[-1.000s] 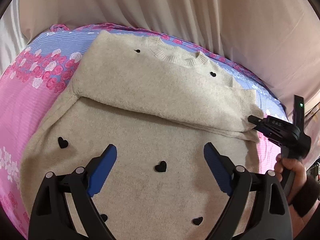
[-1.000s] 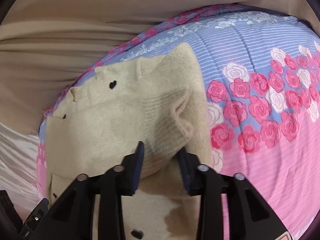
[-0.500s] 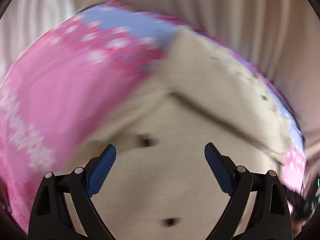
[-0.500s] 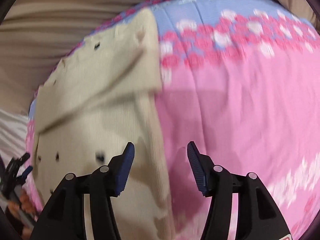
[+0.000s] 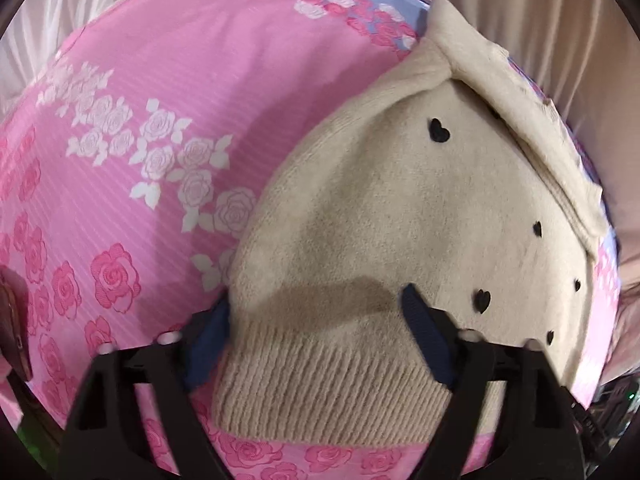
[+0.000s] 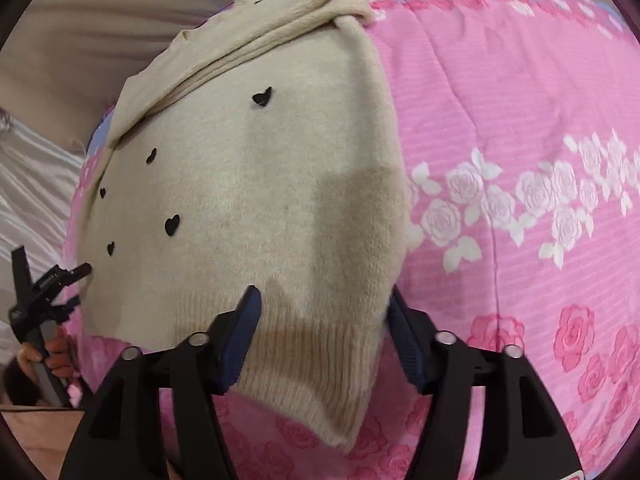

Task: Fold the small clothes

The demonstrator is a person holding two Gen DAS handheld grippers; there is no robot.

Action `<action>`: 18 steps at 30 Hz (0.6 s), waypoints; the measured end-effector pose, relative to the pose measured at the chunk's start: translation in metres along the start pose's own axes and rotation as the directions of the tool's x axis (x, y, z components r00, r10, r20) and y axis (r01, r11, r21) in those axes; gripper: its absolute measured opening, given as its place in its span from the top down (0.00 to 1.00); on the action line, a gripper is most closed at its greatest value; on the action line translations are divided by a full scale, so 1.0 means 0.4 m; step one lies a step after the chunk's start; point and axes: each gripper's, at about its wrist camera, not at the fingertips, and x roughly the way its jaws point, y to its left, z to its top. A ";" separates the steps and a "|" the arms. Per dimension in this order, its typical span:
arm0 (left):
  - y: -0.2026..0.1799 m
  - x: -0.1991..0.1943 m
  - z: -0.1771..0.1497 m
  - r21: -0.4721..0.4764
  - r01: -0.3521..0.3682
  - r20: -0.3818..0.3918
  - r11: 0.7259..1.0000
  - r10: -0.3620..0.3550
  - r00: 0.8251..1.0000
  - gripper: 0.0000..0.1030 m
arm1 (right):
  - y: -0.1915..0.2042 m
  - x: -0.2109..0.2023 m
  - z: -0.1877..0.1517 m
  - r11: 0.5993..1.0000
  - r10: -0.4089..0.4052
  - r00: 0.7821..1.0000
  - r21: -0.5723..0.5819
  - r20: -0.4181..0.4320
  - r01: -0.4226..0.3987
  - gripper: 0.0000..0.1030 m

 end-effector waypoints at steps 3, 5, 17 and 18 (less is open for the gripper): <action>-0.008 -0.005 0.011 -0.010 0.089 -0.046 0.996 -0.089 0.995 0.84 | -0.012 -0.015 0.027 0.999 0.027 1.000 0.040 0.014 -0.028 0.93; -0.007 -0.037 0.006 -0.036 0.142 -0.036 0.989 -0.143 0.989 0.85 | -0.010 -0.073 0.042 0.999 -0.023 0.998 -0.024 0.065 0.024 0.93; -0.040 -0.083 -0.280 0.027 0.207 -0.242 0.978 -0.194 0.951 0.85 | -0.187 -0.237 -0.133 0.990 -0.140 0.990 -0.032 -0.021 0.139 0.95; -0.027 -0.078 -0.289 0.004 0.198 -0.256 0.980 -0.190 0.948 0.85 | -0.195 -0.222 -0.162 0.990 -0.136 0.990 -0.032 -0.044 0.135 0.94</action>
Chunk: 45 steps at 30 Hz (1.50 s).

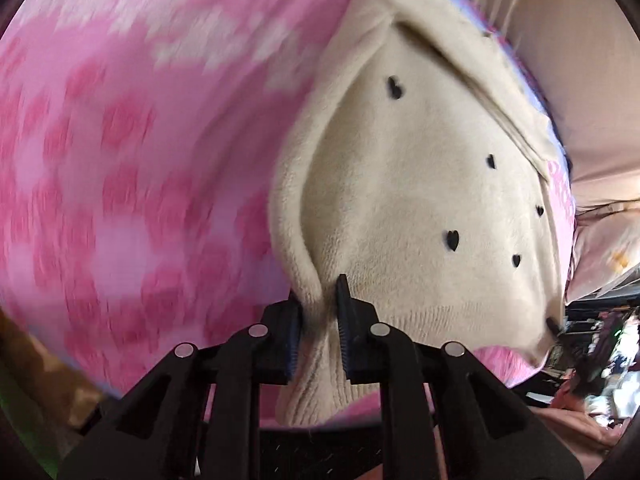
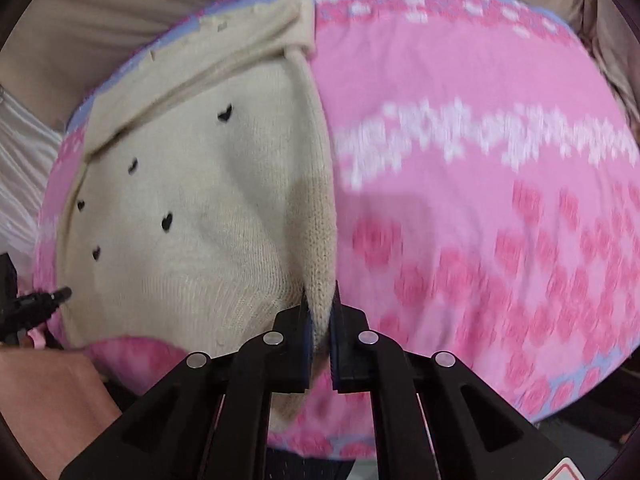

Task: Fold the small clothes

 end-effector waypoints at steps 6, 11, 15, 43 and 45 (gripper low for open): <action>-0.037 -0.064 0.069 0.056 -0.074 0.095 0.996 0.069 0.993 0.80 | 0.019 0.016 0.048 1.000 -0.016 1.000 -0.013 0.021 0.016 0.74; -0.156 -0.122 0.256 0.084 -0.030 0.259 0.996 0.008 0.966 0.54 | 0.016 -0.053 0.300 1.000 0.014 0.977 0.006 0.214 -0.015 0.55; -0.209 -0.113 0.410 0.054 -0.027 0.321 0.998 0.008 0.947 0.36 | 0.019 -0.006 0.493 0.997 0.049 0.966 0.052 0.252 -0.065 0.43; -0.392 0.046 0.802 0.255 0.106 0.320 0.961 -0.188 0.928 0.87 | 0.004 0.012 0.825 0.994 0.042 0.907 0.075 0.420 -0.081 0.86; -0.394 0.093 0.812 0.231 0.039 0.318 0.972 -0.113 0.941 0.87 | -0.021 0.079 0.831 0.992 0.029 0.933 0.101 0.359 -0.070 0.76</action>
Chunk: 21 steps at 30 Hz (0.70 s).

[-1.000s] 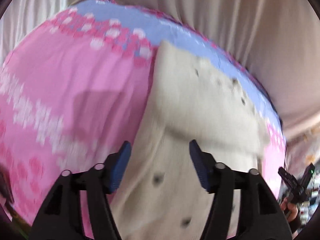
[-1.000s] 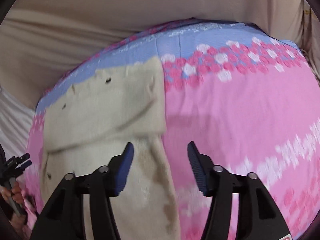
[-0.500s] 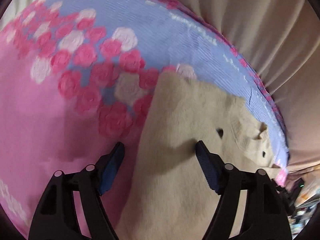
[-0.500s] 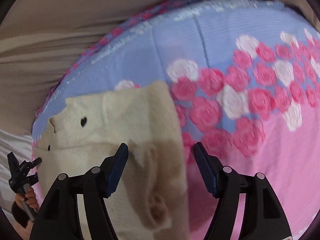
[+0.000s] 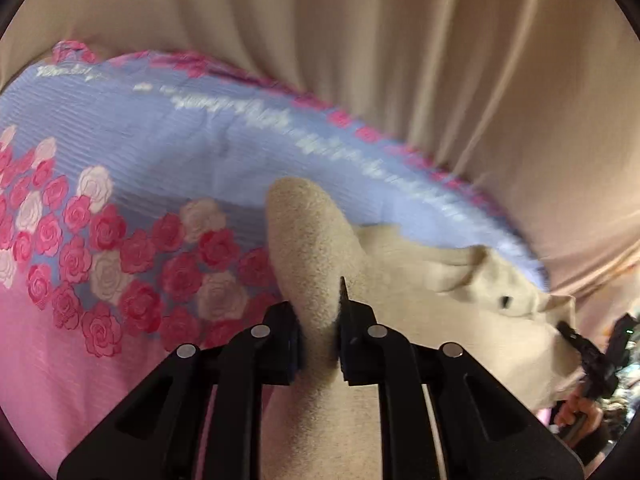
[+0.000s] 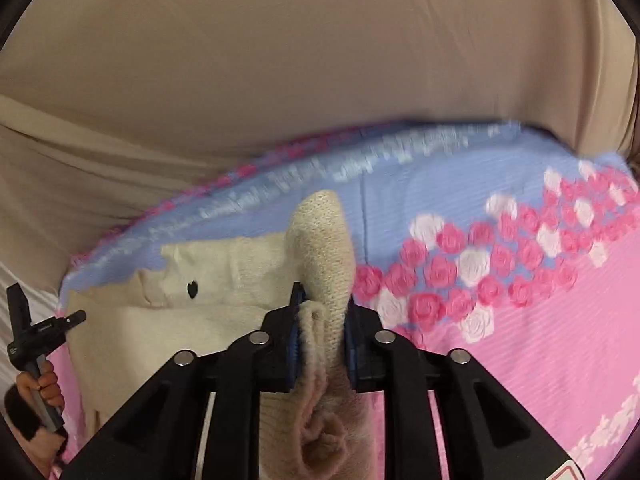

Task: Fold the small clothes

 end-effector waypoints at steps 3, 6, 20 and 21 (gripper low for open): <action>0.062 0.031 -0.017 -0.067 -0.090 -0.038 0.994 0.087 0.995 0.87 | -0.006 0.095 -0.028 0.994 -0.107 0.985 -0.003 -0.135 0.108 0.74; 0.129 -0.010 -0.020 -0.094 -0.130 -0.015 0.987 0.129 0.992 0.87 | 0.026 0.035 -0.037 0.995 -0.096 0.995 -0.011 -0.030 0.096 0.52; -0.126 -0.112 -0.166 0.144 0.017 -0.041 0.989 -0.011 0.999 0.59 | 0.049 -0.070 -0.199 1.000 -0.012 0.995 0.015 -0.098 0.013 0.42; -0.176 -0.101 -0.192 0.179 0.050 -0.059 0.983 -0.040 0.997 0.56 | 0.052 -0.056 -0.202 1.000 -0.006 0.994 0.020 -0.108 0.008 0.42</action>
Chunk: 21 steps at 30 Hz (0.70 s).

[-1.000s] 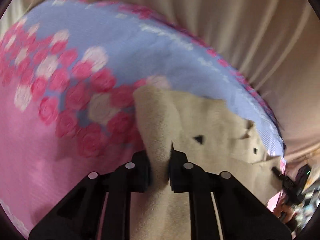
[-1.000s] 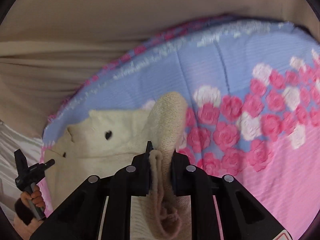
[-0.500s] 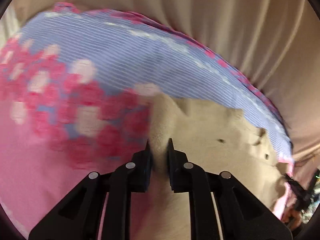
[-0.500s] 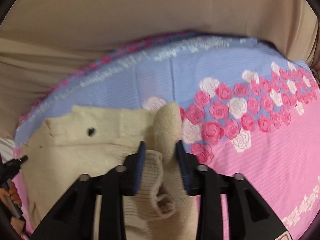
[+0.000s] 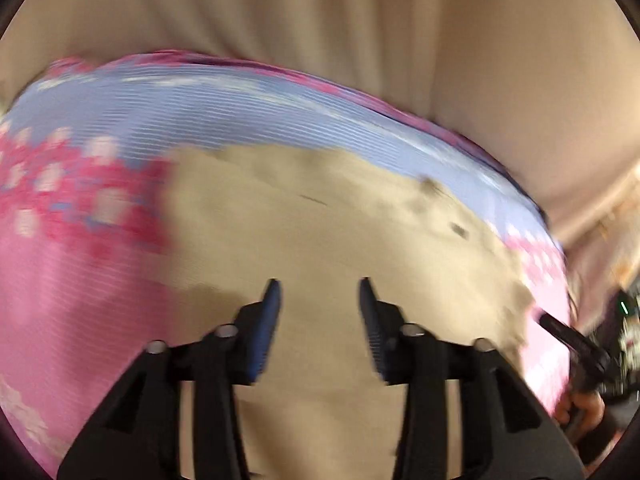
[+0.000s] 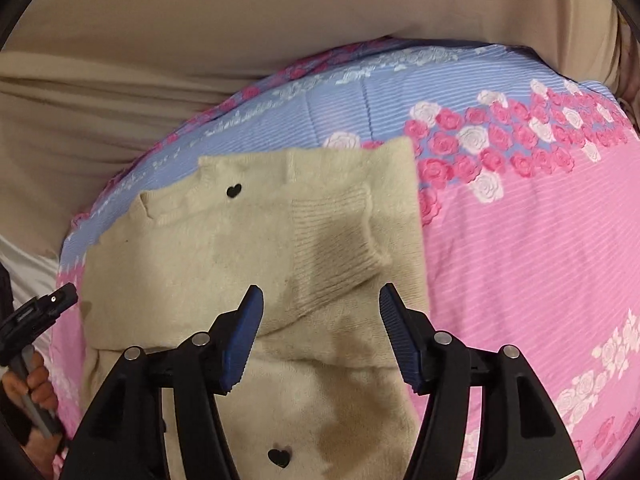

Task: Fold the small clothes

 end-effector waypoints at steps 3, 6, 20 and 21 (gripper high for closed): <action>-0.136 0.054 -0.027 0.109 0.048 -0.051 0.993 -0.043 0.998 0.40 | -0.009 0.039 0.009 0.999 0.012 1.000 0.046 -0.013 -0.011 0.42; -0.250 0.110 -0.053 0.226 0.050 -0.095 0.973 -0.029 0.995 0.38 | -0.024 0.074 0.025 0.997 -0.026 0.999 0.065 -0.038 0.028 0.45; 0.039 0.073 -0.105 0.020 -0.172 -0.109 0.985 0.174 0.979 0.39 | -0.056 0.109 0.002 0.998 -0.055 0.992 -0.015 -0.113 0.054 0.92; 0.067 0.069 -0.111 0.006 -0.172 -0.116 0.985 0.172 0.978 0.42 | -0.063 0.107 -0.005 0.999 -0.042 0.994 0.001 -0.103 0.042 0.90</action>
